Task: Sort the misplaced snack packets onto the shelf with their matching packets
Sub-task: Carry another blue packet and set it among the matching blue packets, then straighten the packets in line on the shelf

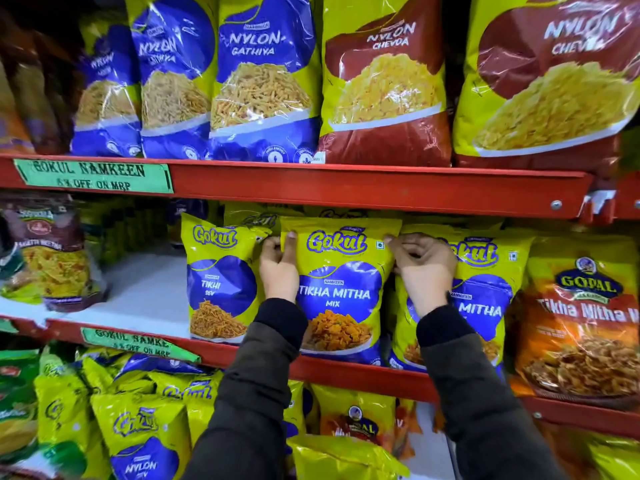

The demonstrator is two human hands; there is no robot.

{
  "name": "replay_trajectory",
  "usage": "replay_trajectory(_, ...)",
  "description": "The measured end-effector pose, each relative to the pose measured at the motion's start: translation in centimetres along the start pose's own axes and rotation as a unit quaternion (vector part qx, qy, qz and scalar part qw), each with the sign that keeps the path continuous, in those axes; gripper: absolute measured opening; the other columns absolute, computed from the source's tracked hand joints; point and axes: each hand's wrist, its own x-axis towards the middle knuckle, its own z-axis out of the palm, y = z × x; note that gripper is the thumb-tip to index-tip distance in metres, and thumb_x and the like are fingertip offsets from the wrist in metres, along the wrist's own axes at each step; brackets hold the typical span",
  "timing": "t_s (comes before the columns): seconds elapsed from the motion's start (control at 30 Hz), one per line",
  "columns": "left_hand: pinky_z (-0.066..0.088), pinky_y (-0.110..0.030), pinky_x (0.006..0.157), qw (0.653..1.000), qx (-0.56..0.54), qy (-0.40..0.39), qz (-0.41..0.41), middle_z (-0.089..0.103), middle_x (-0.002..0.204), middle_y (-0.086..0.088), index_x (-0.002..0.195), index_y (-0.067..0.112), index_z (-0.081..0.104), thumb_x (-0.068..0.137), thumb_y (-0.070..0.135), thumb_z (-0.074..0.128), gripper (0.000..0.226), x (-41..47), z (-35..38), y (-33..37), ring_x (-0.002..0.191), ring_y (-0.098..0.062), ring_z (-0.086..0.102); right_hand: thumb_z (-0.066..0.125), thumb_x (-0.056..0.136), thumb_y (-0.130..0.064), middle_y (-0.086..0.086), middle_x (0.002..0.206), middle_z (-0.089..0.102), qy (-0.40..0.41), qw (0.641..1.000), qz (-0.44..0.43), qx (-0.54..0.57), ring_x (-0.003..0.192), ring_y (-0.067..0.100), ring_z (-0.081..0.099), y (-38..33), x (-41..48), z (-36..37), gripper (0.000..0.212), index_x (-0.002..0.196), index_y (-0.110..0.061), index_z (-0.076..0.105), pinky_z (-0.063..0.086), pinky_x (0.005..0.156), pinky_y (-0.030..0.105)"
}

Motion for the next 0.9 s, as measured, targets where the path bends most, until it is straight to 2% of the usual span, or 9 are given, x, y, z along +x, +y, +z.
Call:
replay_trajectory(0.07,0.029,-0.026,0.054,1.0,0.003,0.007,-0.021,0.035,0.06,0.001,0.076,0.018,0.05,0.098,0.021,0.059,0.025,0.3,0.7,0.0,0.049,-0.008,0.032,0.079,0.084,-0.023,0.01,0.075,0.072,0.012,0.999,-0.007,-0.038,0.068,0.025,0.067,0.2,0.3,0.2,0.02,0.069,-0.023,0.065,0.061,0.08,0.055)
replay_trajectory(0.13,0.033,-0.034,0.065,0.998,0.032,0.001,-0.045,0.044,0.065,-0.021,0.094,-0.003,0.06,0.099,0.025,0.058,0.028,0.5,1.3,-0.1,0.058,-0.028,0.037,0.08,0.083,-0.027,0.013,0.078,0.074,0.024,0.997,-0.016,-0.071,0.073,0.032,0.072,0.4,0.5,0.5,0.019,0.071,-0.022,0.066,0.06,0.079,0.056)
replay_trajectory(0.2,0.04,-0.038,0.078,0.996,0.058,-0.006,-0.061,0.057,0.092,-0.037,0.115,-0.009,0.059,0.1,0.031,0.055,0.043,1.0,1.5,-0.2,0.078,-0.041,0.05,0.081,0.082,-0.027,0.014,0.086,0.077,0.029,0.996,-0.021,-0.086,0.083,0.036,0.076,0.4,0.7,0.5,0.014,0.081,-0.018,0.07,0.061,0.083,0.052)
replay_trajectory(0.33,0.036,-0.026,0.096,0.993,0.112,-0.014,-0.027,0.054,0.145,-0.016,0.146,0.012,0.044,0.102,0.044,0.045,0.055,-1.0,0.6,0.0,0.132,-0.032,0.051,0.076,0.085,-0.023,0.004,0.105,0.073,0.062,0.974,-0.155,-0.153,0.095,0.026,0.075,0.8,-1.2,0.2,0.037,0.119,-0.009,0.068,0.057,0.085,0.032)
replay_trajectory(0.43,0.024,-0.03,0.122,0.967,0.198,-0.039,0.158,0.029,0.164,-0.011,0.157,0.015,0.025,0.101,0.043,0.04,0.064,-5.4,-0.4,-1.2,0.153,-0.025,0.027,0.058,0.095,-0.023,0.016,0.128,0.064,0.093,0.887,-0.344,-0.292,0.119,0.034,0.062,2.1,-3.6,0.7,0.04,0.132,-0.008,0.061,0.047,0.105,0.041)
replay_trajectory(0.53,-0.002,-0.034,0.128,0.872,0.371,-0.079,0.31,0.004,0.171,-0.002,0.16,0.022,0.015,0.101,0.039,0.032,0.064,-6.3,-0.4,-2.7,0.159,-0.02,-0.001,0.045,0.1,-0.031,0.009,0.153,0.05,0.027,0.804,-0.384,-0.453,0.148,0.034,0.039,2.8,-3.7,1.8,0.051,0.147,-0.013,0.048,0.02,0.126,0.055)
replay_trajectory(0.63,0.005,-0.049,0.129,0.809,0.469,-0.126,0.331,0.009,0.17,0.001,0.159,0.024,0.022,0.101,0.04,0.028,0.061,-5.1,-0.1,-3.0,0.159,-0.023,0.002,0.027,0.104,-0.045,0.003,0.169,0.023,-0.039,0.78,-0.312,-0.54,0.16,0.029,0.01,3.2,-2.7,2.5,0.062,0.158,-0.015,0.028,-0.003,0.128,0.055)
replay_trajectory(0.73,0.011,-0.053,0.127,0.792,0.497,-0.14,0.327,0.015,0.169,0.001,0.158,0.024,0.027,0.1,0.043,0.024,0.061,-4.5,-0.1,-2.8,0.158,-0.024,0.009,0.021,0.103,-0.048,0.004,0.169,0.023,-0.052,0.775,-0.301,-0.554,0.16,0.029,0.011,3.2,-2.1,2.4,0.066,0.158,-0.013,0.029,-0.002,0.128,0.055)
replay_trajectory(0.9,0.004,-0.049,0.128,0.79,0.5,-0.112,0.337,0.019,0.169,-0.003,0.156,0.02,0.031,0.101,0.046,0.024,0.062,-5.8,0.7,-2.0,0.158,-0.024,0.008,0.031,0.103,-0.042,0.004,0.162,0.039,-0.004,0.782,-0.351,-0.514,0.156,0.028,0.022,2.0,-2.8,0.5,0.058,0.152,-0.012,0.04,0.005,0.128,0.055)
